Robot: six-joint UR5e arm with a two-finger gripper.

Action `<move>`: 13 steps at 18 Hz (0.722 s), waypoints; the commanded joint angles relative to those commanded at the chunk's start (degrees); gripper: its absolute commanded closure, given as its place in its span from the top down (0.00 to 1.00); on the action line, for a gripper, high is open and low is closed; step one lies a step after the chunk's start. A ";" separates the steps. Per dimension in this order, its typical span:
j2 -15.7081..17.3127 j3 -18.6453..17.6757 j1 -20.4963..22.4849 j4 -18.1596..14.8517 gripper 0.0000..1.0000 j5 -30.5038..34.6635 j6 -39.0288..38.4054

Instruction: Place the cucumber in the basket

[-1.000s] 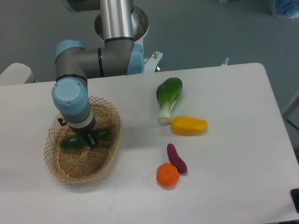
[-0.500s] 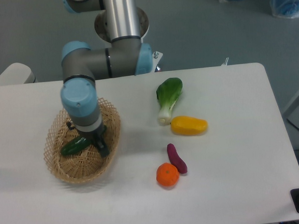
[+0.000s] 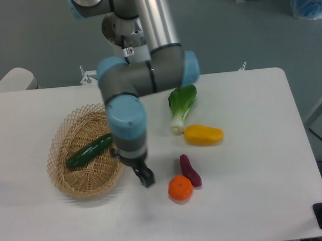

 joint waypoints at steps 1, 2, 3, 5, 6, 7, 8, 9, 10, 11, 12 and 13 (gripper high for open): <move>-0.35 0.79 1.06 -0.53 1.00 0.09 1.67; -1.05 1.58 1.85 -0.88 1.00 0.09 2.56; -1.75 2.29 2.38 -0.88 1.00 0.17 2.83; -3.60 4.22 3.44 -0.88 1.00 2.27 2.92; -4.56 5.36 3.88 -0.97 1.00 3.42 3.44; -5.36 6.24 4.40 -0.97 1.00 3.86 4.23; -5.89 7.03 5.10 -0.88 1.00 3.87 4.93; -6.33 7.56 5.89 -0.88 1.00 3.87 6.07; -6.77 8.09 6.68 -0.88 1.00 3.78 7.56; -7.12 8.53 7.39 -0.88 1.00 3.78 9.41; -7.73 8.80 8.00 -0.62 1.00 3.87 11.08; -8.26 9.32 8.45 -0.53 1.00 3.78 12.05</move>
